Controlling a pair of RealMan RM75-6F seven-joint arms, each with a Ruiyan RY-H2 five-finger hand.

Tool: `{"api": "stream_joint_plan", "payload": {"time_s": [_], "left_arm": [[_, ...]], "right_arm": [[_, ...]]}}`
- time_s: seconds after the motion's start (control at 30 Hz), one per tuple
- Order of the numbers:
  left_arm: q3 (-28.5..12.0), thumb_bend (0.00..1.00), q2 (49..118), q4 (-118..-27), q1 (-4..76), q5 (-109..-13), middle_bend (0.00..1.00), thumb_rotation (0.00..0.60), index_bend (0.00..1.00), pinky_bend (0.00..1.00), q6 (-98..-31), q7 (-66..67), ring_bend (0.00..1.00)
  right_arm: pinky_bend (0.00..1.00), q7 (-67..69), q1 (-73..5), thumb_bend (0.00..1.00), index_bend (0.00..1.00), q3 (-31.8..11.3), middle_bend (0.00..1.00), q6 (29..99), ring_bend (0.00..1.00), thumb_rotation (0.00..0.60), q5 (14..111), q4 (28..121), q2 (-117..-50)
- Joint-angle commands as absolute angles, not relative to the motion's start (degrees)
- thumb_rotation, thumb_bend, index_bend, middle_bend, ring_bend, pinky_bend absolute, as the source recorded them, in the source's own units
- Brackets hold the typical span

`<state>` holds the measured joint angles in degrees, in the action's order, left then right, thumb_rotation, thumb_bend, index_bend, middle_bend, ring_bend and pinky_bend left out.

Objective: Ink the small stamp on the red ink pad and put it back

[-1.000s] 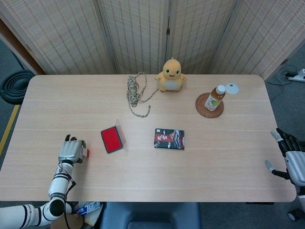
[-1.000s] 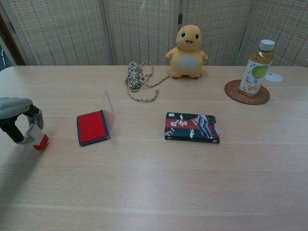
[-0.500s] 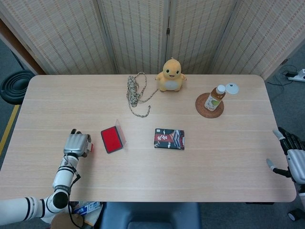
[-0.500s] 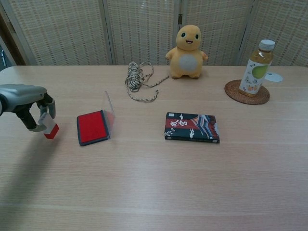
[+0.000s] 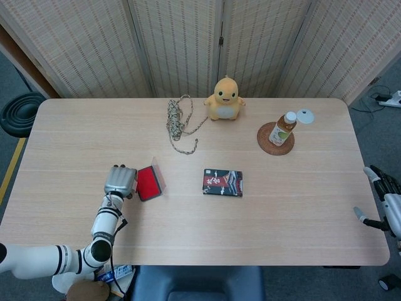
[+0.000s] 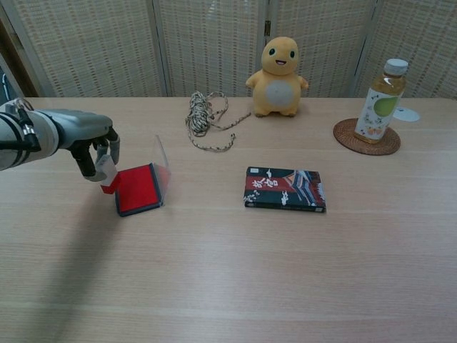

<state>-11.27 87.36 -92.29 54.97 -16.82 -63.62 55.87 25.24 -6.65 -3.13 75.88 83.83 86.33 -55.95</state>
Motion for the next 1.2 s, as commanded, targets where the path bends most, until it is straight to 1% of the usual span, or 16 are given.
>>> {"api": "stream_joint_plan", "payload": {"time_s": [0.03, 0.47, 0.73, 1.2], "left_arm": [[-11.74, 0.34, 88.76, -91.25, 56.48, -15.5, 0.48, 0.6, 0.52, 0.24, -63.96, 57.13, 0.23], [-11.96, 0.34, 92.43, -86.49, 59.81, -12.19, 0.48, 0.6, 0.52, 0.24, -62.67, 59.22, 0.23], [-11.24, 0.34, 93.76, -83.65, 60.01, -11.72, 0.48, 0.6, 0.52, 0.24, -60.6, 58.42, 0.23], [-10.25, 0.34, 94.34, -82.79, 59.37, -12.62, 0.48, 0.6, 0.52, 0.24, -60.24, 56.59, 0.23]], "right_arm": [[0.0, 27.25, -6.62, 0.3, 0.0, -3.1, 0.0, 75.95, 0.0, 0.6, 84.22, 85.53, -55.47], [0.0, 31.23, -6.39, 0.3, 0.0, -2.61, 0.0, 76.77, 0.0, 0.6, 85.75, 84.22, -54.83], [0.0, 31.7, -6.37, 0.3, 0.0, -2.42, 0.0, 76.85, 0.0, 0.6, 85.93, 83.99, -54.77], [0.0, 31.65, -6.09, 0.3, 0.0, -2.27, 0.0, 77.55, 0.0, 0.6, 86.12, 84.15, -54.67]]}}
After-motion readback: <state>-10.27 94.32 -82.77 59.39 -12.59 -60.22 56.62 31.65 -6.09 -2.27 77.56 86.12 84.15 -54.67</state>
